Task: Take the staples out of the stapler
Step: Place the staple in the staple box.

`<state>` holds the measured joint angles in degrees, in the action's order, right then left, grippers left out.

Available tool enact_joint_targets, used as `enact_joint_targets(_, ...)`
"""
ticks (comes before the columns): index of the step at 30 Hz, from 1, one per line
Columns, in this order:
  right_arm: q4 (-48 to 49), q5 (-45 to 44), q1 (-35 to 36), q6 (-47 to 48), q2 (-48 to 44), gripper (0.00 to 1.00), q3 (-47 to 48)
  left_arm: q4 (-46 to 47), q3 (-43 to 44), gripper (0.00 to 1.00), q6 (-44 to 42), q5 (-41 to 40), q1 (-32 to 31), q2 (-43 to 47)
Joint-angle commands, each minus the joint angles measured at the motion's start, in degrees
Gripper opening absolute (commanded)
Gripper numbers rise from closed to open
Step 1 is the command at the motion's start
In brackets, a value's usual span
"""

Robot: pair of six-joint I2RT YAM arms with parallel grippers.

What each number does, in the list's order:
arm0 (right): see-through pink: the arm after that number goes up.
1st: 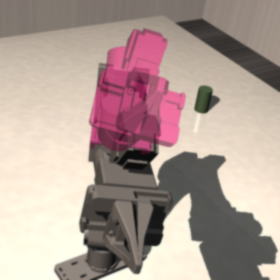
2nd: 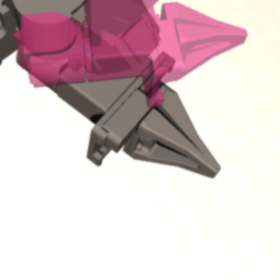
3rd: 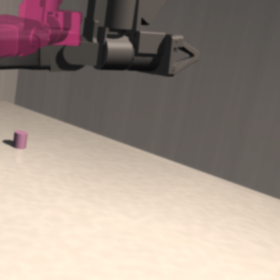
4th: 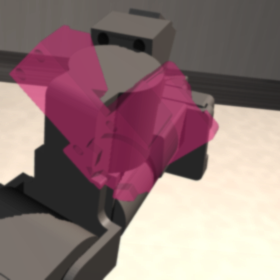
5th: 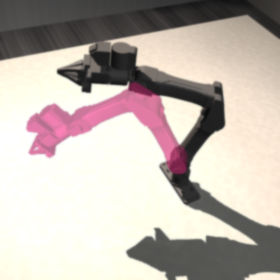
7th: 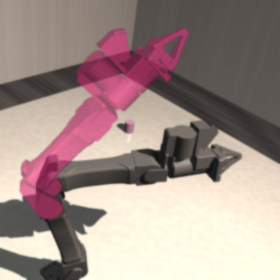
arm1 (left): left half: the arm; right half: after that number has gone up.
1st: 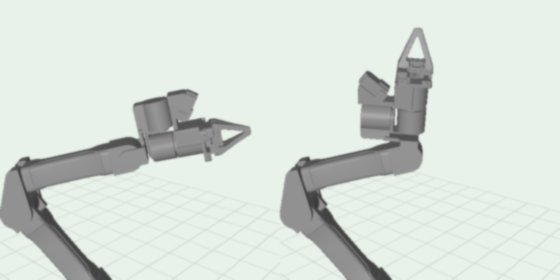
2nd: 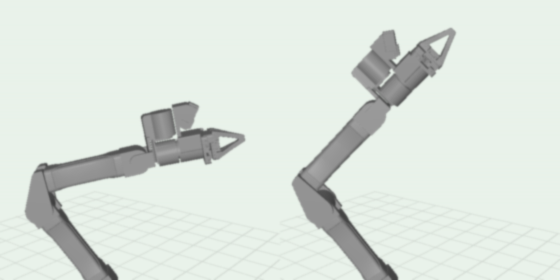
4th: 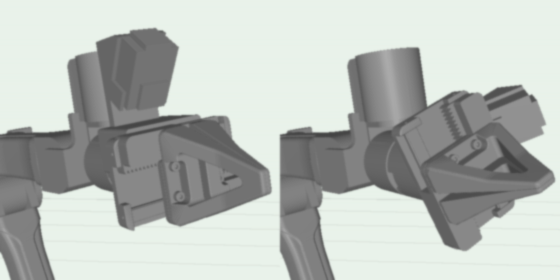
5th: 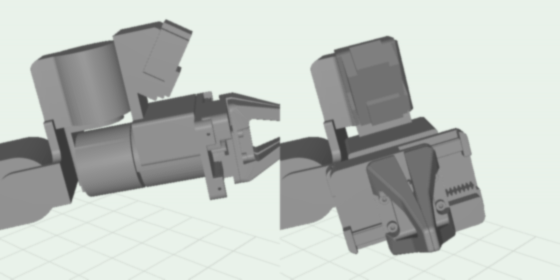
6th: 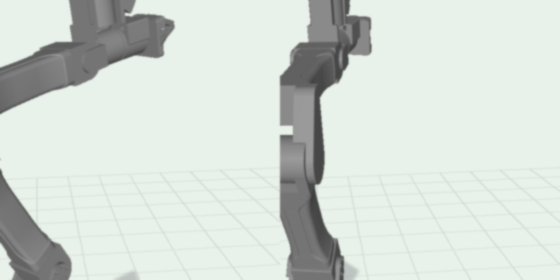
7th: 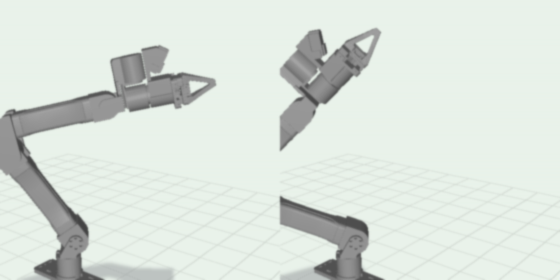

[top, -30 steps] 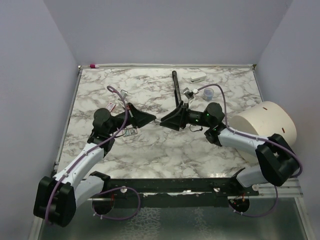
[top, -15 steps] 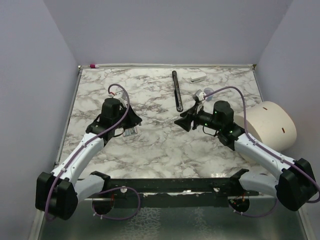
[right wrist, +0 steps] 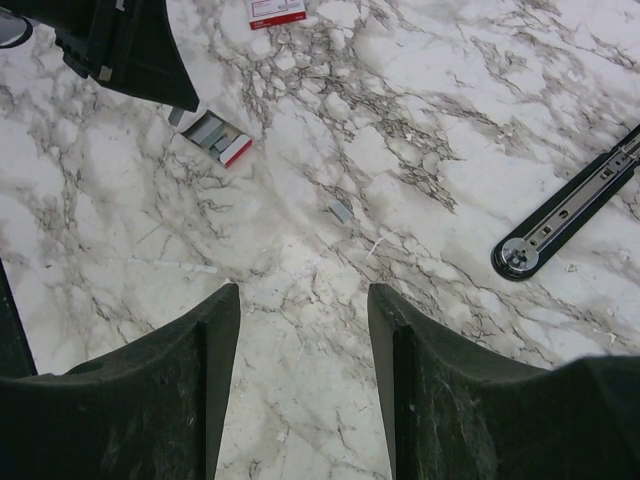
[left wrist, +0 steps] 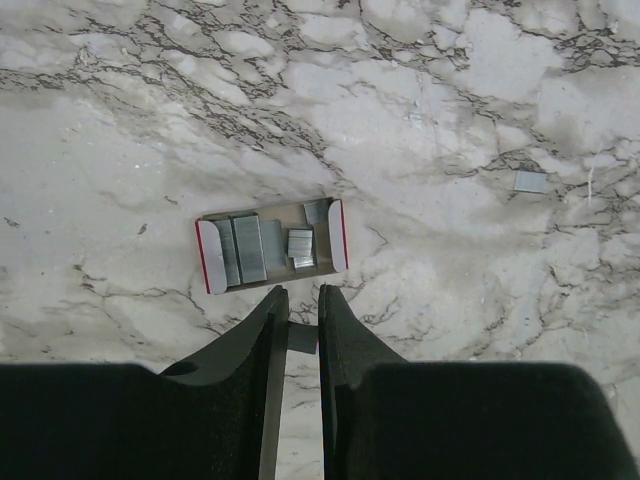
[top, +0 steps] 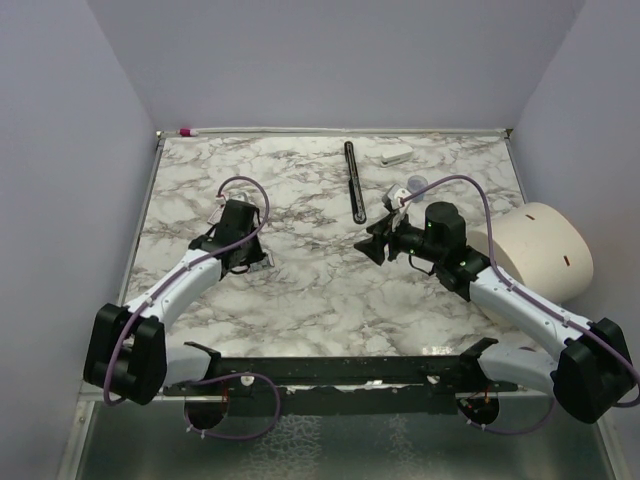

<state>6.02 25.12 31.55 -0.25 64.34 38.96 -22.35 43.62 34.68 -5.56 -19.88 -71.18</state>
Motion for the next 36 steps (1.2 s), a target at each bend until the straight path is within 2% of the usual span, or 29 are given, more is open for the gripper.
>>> enact_joint_targets(1, 1.58, -0.04, 0.03, 1.32, -0.89, 0.54, 0.32, 1.30, 2.13, 0.15, -0.99, -6.25, -1.04, -2.50)
enact_joint_targets(36, 3.43, 0.81, 0.00, 0.84, -1.27, 0.55, -0.97, 7.74, 0.64, 0.15, 4.56, -12.82, -3.61, -10.57)
